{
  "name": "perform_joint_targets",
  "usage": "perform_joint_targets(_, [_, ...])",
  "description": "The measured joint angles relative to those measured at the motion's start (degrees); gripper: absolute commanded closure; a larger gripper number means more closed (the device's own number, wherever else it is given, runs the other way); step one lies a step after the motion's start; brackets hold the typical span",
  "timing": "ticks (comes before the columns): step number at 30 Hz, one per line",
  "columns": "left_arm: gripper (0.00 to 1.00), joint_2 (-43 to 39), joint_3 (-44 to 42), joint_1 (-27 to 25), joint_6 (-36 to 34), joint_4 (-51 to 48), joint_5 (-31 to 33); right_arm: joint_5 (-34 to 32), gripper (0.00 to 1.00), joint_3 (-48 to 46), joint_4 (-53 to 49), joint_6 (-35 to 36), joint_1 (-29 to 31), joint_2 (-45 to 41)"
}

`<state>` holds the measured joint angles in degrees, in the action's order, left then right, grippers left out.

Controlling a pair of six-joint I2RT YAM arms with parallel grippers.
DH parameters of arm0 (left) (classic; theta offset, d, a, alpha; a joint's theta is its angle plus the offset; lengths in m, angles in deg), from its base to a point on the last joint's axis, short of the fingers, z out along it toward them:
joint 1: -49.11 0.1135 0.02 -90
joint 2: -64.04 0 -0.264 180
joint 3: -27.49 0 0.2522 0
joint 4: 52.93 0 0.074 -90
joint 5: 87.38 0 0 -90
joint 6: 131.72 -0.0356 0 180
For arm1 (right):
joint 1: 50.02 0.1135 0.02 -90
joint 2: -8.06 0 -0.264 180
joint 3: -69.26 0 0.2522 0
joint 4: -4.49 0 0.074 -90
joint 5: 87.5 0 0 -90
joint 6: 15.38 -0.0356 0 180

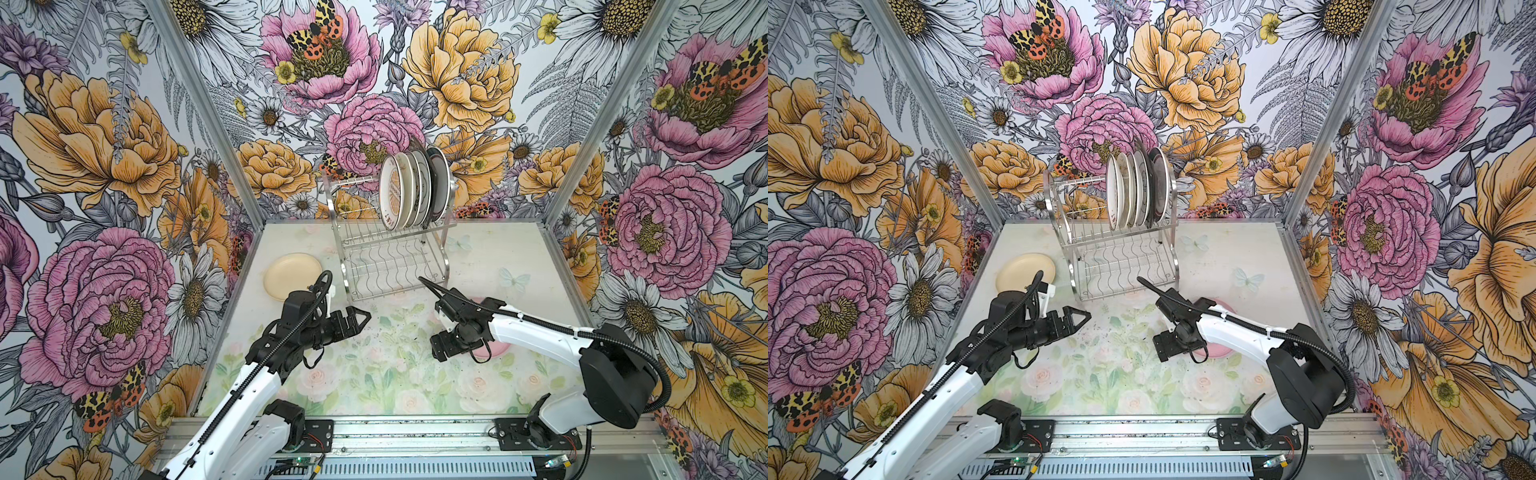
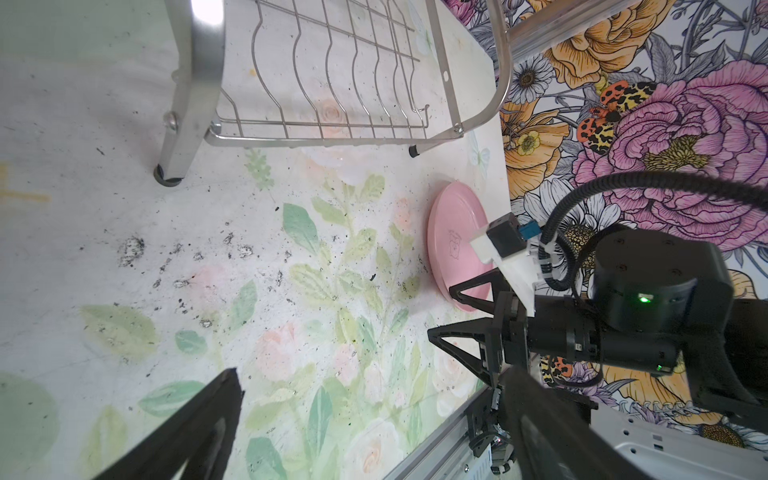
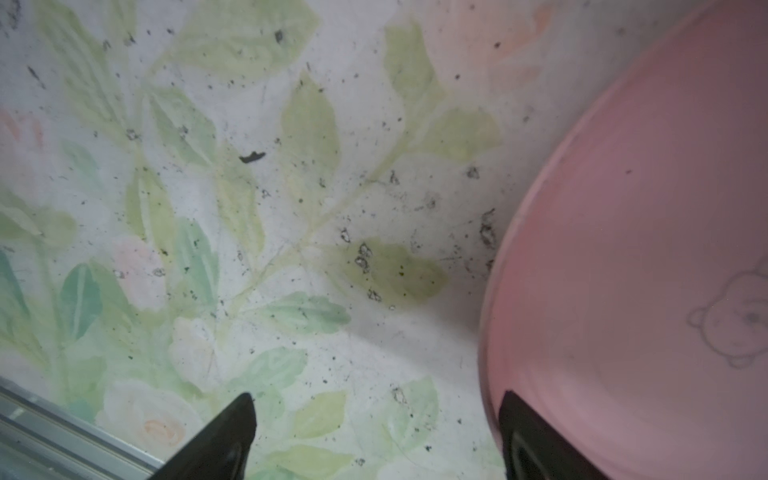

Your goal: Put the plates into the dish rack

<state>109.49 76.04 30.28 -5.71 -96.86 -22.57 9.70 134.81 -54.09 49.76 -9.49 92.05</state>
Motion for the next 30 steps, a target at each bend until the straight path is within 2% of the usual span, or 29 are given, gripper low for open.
perform_joint_targets(3, [0.01,-0.37,0.0,0.0,0.0,-0.37,0.0,0.2,0.11,-0.02,-0.28,-0.96,-2.78,-4.17])
perform_joint_targets(5, [0.01,-0.52,0.0,0.0,0.0,-0.63,0.0,0.39,0.13,-0.37,-0.13,-1.4,-7.13,-7.72])
perform_joint_targets(10, [0.01,-0.85,0.0,0.0,0.0,-1.27,-0.02,0.74,0.18,-2.43,-0.09,-1.6,-22.84,-13.57])
perform_joint_targets(16, [0.01,-0.85,0.0,0.0,0.0,-1.53,-0.02,2.23,0.24,-5.86,0.2,0.46,-41.33,-13.49])
perform_joint_targets(19, [0.01,-0.79,0.0,0.0,0.0,-1.55,-0.02,3.19,0.27,-7.58,1.22,1.86,-47.52,-11.89])
perform_joint_targets(22, [0.02,-0.57,0.0,0.0,-0.02,-1.55,-0.02,3.98,0.33,-8.59,1.86,3.26,-49.72,-9.42])
perform_joint_targets(30, [0.01,0.44,0.0,0.0,-0.02,-1.51,0.0,6.25,0.47,-8.63,5.35,5.79,-49.88,-4.83])
